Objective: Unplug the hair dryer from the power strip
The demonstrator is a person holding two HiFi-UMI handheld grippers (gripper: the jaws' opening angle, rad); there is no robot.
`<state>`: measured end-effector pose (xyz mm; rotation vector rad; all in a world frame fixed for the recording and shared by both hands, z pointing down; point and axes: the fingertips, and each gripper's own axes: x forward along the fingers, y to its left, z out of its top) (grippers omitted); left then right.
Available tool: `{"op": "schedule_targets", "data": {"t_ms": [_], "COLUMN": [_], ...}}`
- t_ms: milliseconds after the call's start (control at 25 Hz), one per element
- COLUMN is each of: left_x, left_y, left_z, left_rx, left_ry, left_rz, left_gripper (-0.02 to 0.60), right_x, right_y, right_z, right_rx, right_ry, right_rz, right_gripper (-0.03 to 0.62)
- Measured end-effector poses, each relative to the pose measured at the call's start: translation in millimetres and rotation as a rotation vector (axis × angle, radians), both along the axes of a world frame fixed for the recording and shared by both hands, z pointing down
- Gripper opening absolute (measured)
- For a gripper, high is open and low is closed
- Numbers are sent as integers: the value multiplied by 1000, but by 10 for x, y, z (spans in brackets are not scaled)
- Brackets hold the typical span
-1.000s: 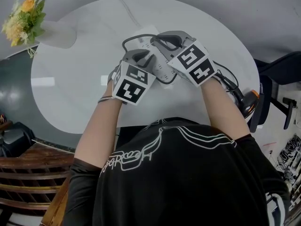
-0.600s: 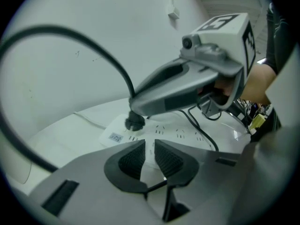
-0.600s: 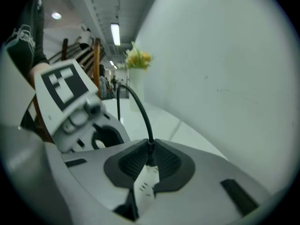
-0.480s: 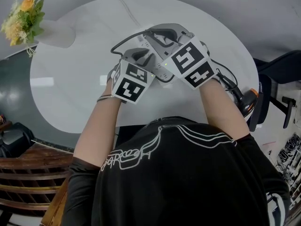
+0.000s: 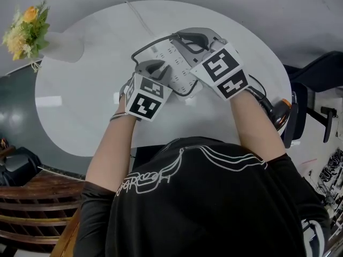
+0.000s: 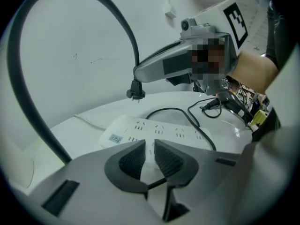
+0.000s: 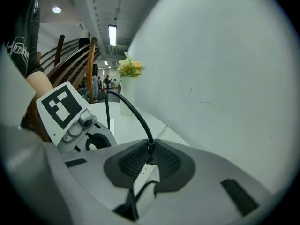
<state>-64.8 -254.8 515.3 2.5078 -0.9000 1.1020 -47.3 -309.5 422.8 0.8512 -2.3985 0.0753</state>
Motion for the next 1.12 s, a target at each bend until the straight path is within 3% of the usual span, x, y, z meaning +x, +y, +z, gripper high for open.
{"op": "schedule_targets", "data": {"t_ms": [200, 280, 640, 920, 1120], "left_x": [67, 97, 15, -9, -31], "left_y": [92, 130, 401, 893, 1315], "left_z": [-25, -100, -718, -1380, -1696], "left_rx": [52, 63, 121, 89, 83], "left_ry": [-67, -42, 174, 437, 504], "left_rz": [75, 68, -73, -104, -122], "left_gripper": [32, 32, 32, 25, 18], "right_x": [170, 213, 350, 460, 558], "right_y": [2, 15, 245, 604, 1016], "right_z": [65, 60, -144, -571, -875], "right_rx": [-44, -54, -77, -37, 0], "right_ry": [-29, -54, -218, -349, -408], "right_rz": [74, 94, 158, 131, 98], "right_gripper": [29, 29, 31, 31, 35]}}
